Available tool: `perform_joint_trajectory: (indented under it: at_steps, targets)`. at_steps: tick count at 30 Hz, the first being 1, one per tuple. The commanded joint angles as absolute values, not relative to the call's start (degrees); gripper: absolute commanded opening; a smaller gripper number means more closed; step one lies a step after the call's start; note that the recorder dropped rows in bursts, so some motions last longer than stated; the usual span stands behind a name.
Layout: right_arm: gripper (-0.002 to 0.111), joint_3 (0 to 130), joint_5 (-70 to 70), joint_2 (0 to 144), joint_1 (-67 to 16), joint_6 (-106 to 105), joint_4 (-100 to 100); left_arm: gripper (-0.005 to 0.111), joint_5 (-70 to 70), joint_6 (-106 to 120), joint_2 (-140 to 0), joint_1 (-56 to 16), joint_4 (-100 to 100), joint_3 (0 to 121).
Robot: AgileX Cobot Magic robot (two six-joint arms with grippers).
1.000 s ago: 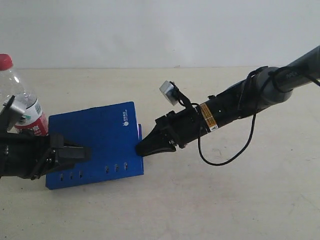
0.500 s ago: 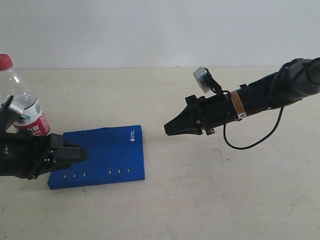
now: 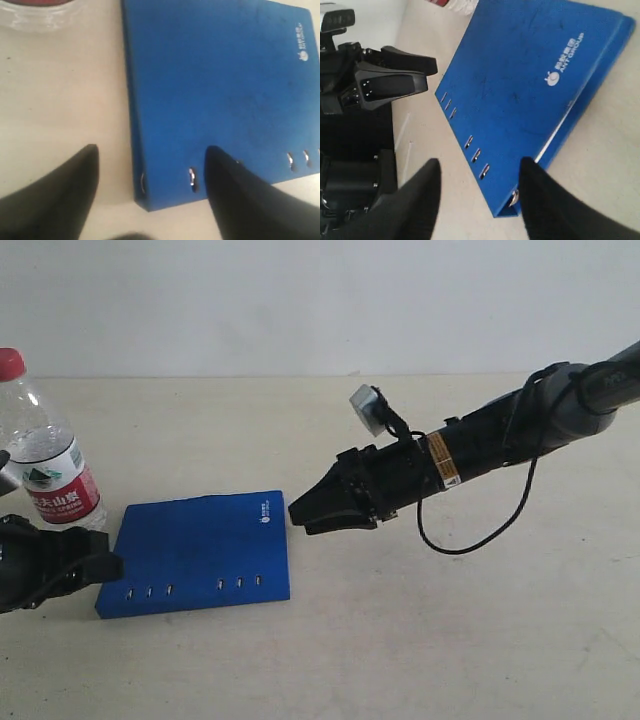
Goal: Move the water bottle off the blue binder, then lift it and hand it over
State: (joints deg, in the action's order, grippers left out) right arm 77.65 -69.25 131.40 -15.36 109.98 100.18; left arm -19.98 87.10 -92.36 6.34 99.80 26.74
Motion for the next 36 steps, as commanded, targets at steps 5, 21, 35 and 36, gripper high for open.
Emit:
perform_joint_trajectory:
  at_steps: [5, 21, 35, 36]
  targets:
    - [0.059, 77.91, -60.27, 130.50, -16.82, 116.26, 99.95, 0.069, -28.23, 86.56, -100.43, 6.15, 99.95, 27.48]
    - [0.059, 77.91, -64.35, 130.50, -17.27, 117.93, 99.95, 0.058, -51.87, 91.05, -106.58, 6.15, 99.95, 31.41]
    - [0.059, 77.91, -69.96, 130.50, -13.72, 111.64, 99.95, 0.005, -64.48, 99.44, -106.58, 6.15, 99.95, 31.41]
    - [0.059, 77.91, -69.96, 130.50, -13.55, 111.64, 99.95, 0.005, -64.68, 99.44, -106.58, 6.15, 99.95, 31.41]
